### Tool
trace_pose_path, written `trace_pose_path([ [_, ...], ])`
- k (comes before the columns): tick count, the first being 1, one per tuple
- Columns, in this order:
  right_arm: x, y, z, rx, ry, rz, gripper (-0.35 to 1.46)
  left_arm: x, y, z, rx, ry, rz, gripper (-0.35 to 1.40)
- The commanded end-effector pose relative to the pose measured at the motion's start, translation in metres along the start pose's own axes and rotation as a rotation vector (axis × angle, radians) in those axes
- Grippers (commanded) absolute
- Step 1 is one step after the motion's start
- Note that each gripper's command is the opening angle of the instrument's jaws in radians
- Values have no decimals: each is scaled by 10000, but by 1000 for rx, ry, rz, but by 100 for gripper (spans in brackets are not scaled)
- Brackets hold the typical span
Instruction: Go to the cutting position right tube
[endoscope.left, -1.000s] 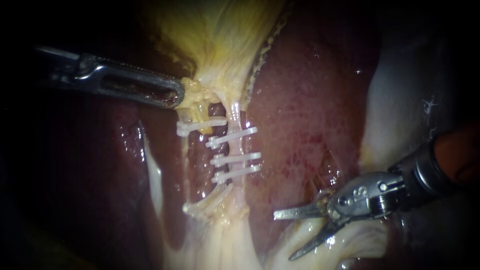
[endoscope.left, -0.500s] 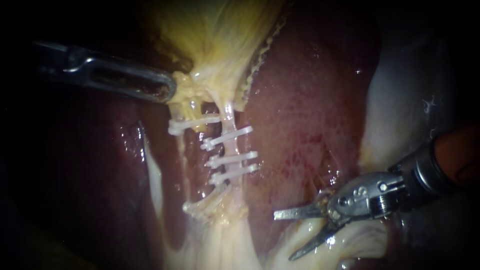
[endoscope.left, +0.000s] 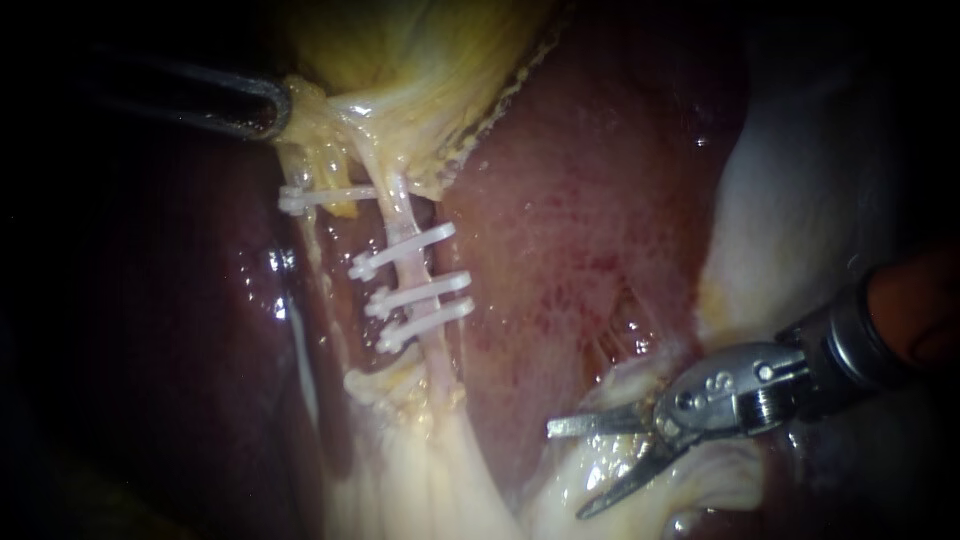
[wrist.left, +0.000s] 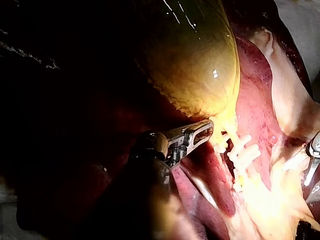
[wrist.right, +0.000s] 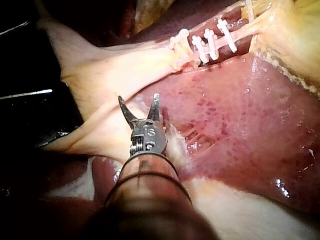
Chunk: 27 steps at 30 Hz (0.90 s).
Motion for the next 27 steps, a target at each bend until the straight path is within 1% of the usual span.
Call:
trace_pose_path([
  [1, 2, 1, -1, 7, -1, 8, 137, 0, -1, 0, -1, 0, 0, -35],
  [4, 7, 4, -3, 25, -2, 36, 137, 1, -1, 0, -1, 0, 0, -35],
  [7, 12, 8, -5, 29, -1, 69, 137, 2, -1, 1, -2, -1, 1, -35],
  [10, 18, 14, -9, 36, -1, 140, 138, 3, -1, 1, -2, -1, 1, -35],
  [12, 23, 20, -13, 43, 0, 187, 138, 3, -1, 1, -3, -1, 1, -35],
  [14, 28, 27, -17, 45, 1, 245, 140, 2, -1, 1, -3, -1, 1, -35],
  [16, 34, 37, -23, 51, 17, 300, 140, 3, -2, 1, -3, -1, 1, -35],
  [18, 39, 48, -29, 65, 62, 352, 140, 3, -2, 1, -3, -1, 1, -35],
  [21, 43, 63, -36, 75, 90, 417, 140, 3, -2, 2, -3, -2, 1, -35],
  [27, 46, 88, -37, 72, 93, 511, 140, 4, -3, 3, -5, -2, 1, -35],
])
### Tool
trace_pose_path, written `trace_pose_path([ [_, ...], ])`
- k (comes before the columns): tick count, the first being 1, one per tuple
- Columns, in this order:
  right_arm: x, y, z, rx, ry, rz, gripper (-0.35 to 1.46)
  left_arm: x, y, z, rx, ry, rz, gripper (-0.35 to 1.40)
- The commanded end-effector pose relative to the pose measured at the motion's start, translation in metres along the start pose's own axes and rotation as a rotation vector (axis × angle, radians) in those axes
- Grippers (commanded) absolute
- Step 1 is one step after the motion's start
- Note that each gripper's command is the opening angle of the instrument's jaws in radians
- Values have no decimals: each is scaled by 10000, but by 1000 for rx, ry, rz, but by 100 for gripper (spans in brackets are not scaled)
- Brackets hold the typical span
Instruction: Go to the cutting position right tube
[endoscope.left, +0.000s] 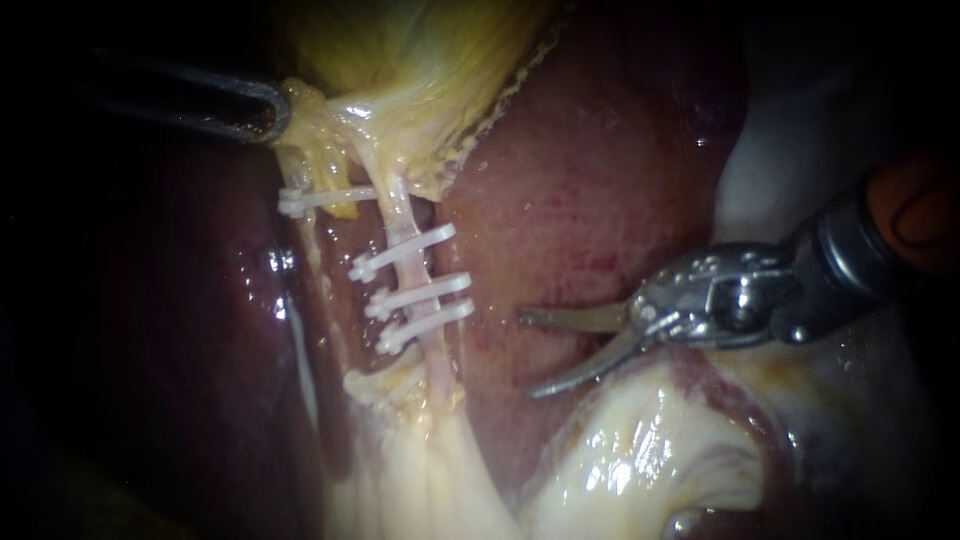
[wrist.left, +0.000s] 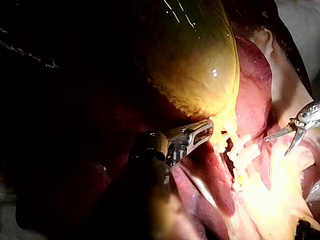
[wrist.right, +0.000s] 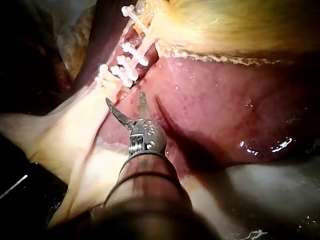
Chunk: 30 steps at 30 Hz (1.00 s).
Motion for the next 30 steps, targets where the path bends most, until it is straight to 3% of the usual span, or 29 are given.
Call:
trace_pose_path([
  [1, 0, 4, 3, 0, -1, 14, 140, 0, 0, 0, 0, 0, 0, -35],
  [9, 14, 32, 18, -15, 13, 82, 138, 2, -2, 1, -6, -3, 0, -35],
  [13, 19, 40, 23, 15, 28, 126, 137, 2, -3, 2, -7, -3, 0, -35],
  [17, 23, 44, 29, 95, 15, 164, 137, 2, -3, 2, -7, -3, 0, -35],
  [22, 31, 45, 38, 169, 34, 206, 135, 3, -3, 2, -4, -2, 0, -35],
  [30, 37, 47, 50, 236, 46, 217, 133, 3, -3, 2, -5, -2, 0, -35],
])
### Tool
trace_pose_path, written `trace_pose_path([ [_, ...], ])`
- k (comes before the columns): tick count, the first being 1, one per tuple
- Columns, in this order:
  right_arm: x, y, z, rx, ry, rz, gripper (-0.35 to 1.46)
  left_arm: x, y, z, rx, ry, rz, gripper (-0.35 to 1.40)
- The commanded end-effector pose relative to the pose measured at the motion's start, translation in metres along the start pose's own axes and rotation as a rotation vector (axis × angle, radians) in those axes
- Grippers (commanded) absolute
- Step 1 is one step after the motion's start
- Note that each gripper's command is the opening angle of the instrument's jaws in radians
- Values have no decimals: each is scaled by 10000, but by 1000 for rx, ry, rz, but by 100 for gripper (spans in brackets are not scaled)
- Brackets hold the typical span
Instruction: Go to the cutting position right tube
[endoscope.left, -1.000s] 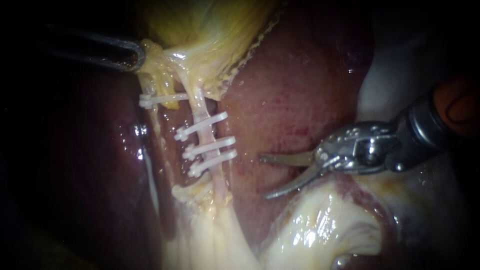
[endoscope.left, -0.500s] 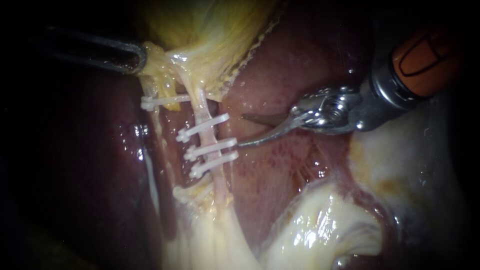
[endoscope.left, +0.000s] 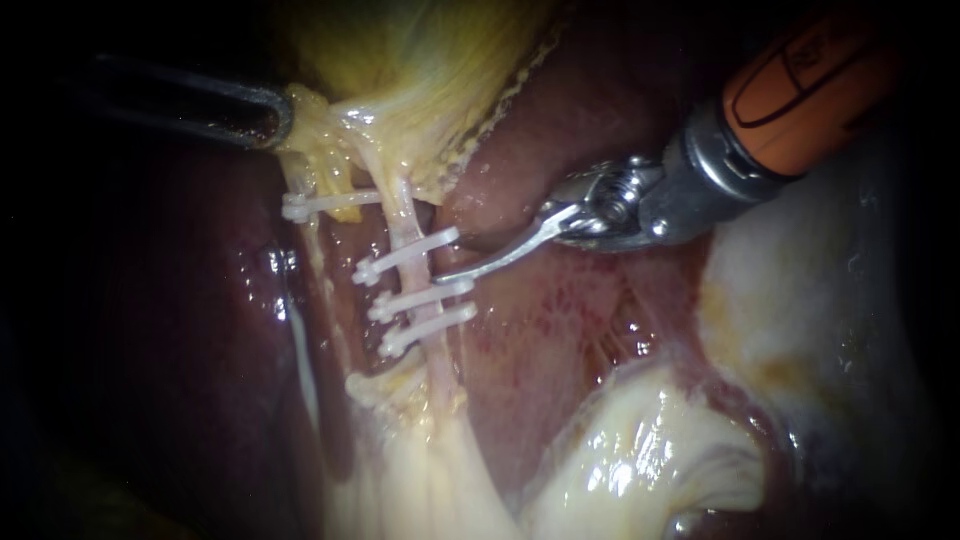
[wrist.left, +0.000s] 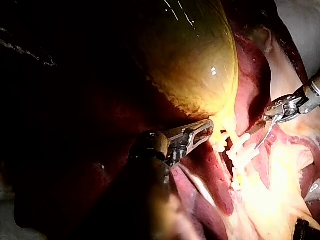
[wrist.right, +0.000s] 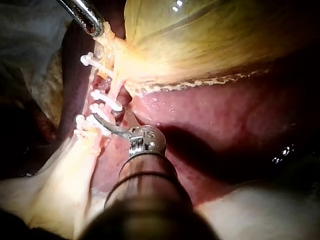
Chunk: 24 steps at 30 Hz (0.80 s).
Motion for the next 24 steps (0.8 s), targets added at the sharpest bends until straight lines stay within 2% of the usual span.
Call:
trace_pose_path([
  [1, 1, 1, 1, 0, 4, 3, 133, 0, 0, 0, 0, 0, 0, -35],
  [7, 5, 6, 10, 49, 25, -8, 130, 1, 0, 1, 2, 1, 1, -35],
  [13, 12, 16, 19, 167, 66, -48, 105, 1, -1, 1, 2, 1, 1, -35],
  [20, 15, 26, 39, 216, 65, -167, 105, 1, -1, 2, 2, 1, 1, -35],
  [24, 19, 29, 49, 267, 109, -195, 105, 1, -1, 2, 1, 0, 0, -35],
])
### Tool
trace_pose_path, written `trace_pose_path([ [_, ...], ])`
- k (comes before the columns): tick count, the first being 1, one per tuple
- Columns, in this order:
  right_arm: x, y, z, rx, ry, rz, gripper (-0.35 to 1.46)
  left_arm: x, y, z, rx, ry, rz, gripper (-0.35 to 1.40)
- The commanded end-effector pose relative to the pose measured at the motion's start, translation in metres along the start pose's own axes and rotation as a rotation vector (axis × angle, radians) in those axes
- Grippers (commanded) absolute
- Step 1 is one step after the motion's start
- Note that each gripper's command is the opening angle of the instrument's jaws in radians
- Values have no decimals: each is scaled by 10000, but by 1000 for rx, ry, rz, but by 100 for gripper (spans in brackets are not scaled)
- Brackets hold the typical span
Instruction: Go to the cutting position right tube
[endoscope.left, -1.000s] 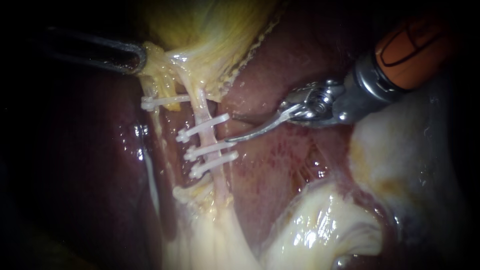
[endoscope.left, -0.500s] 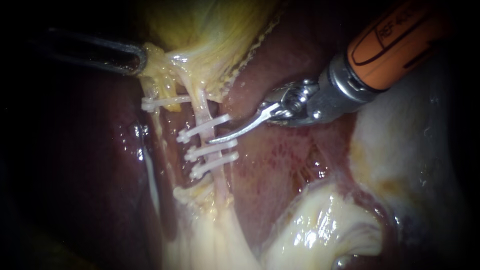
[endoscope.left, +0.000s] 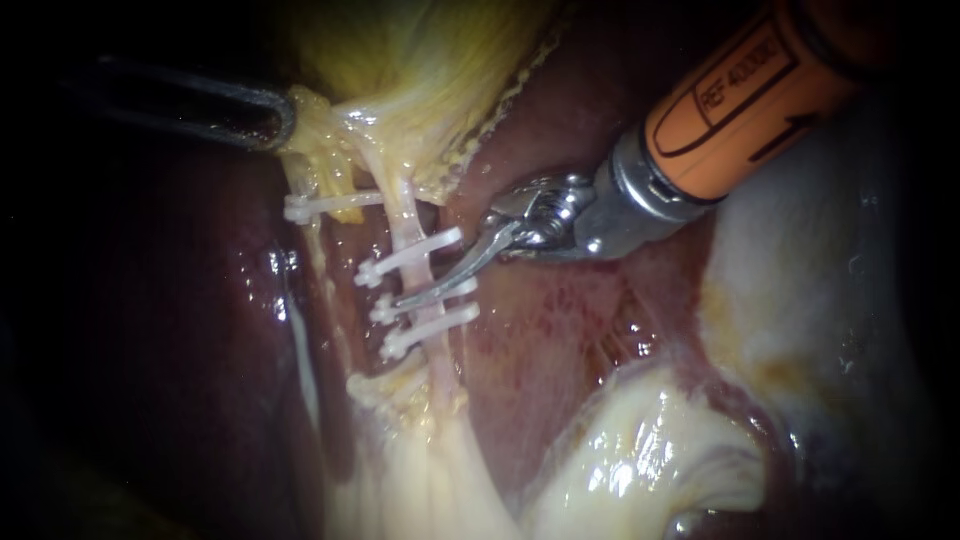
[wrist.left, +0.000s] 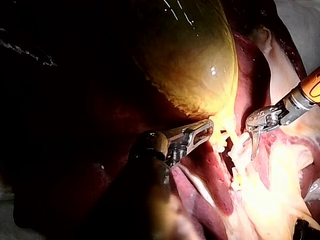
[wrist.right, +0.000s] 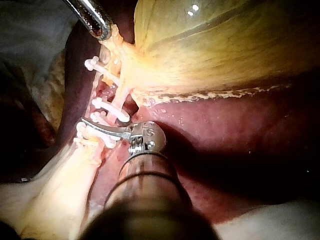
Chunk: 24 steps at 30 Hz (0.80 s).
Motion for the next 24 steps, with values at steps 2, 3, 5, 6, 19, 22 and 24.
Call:
trace_pose_path([
  [2, 3, 2, 4, 28, 31, -19, 105, 0, 0, 0, -1, 0, 0, -35],
  [3, 4, 3, 5, 38, 42, -26, 108, 0, 0, 0, -1, 0, 0, -35],
  [5, 6, 4, 8, 57, 60, -34, 112, 0, 0, 1, -1, 0, 0, -35],
  [6, 7, 5, 9, 64, 66, -41, 113, 0, 0, 1, -1, 0, 0, -35],
  [19, 7, 2, 20, 108, 116, -161, 112, -1, -1, 1, -1, 0, -1, -35],
  [22, 5, 2, 26, 105, 116, -258, 110, -1, -1, 1, -1, -1, -1, -35],
  [24, 0, 2, 31, 77, 132, -318, 117, -1, -1, 1, -1, -1, -1, -35],
])
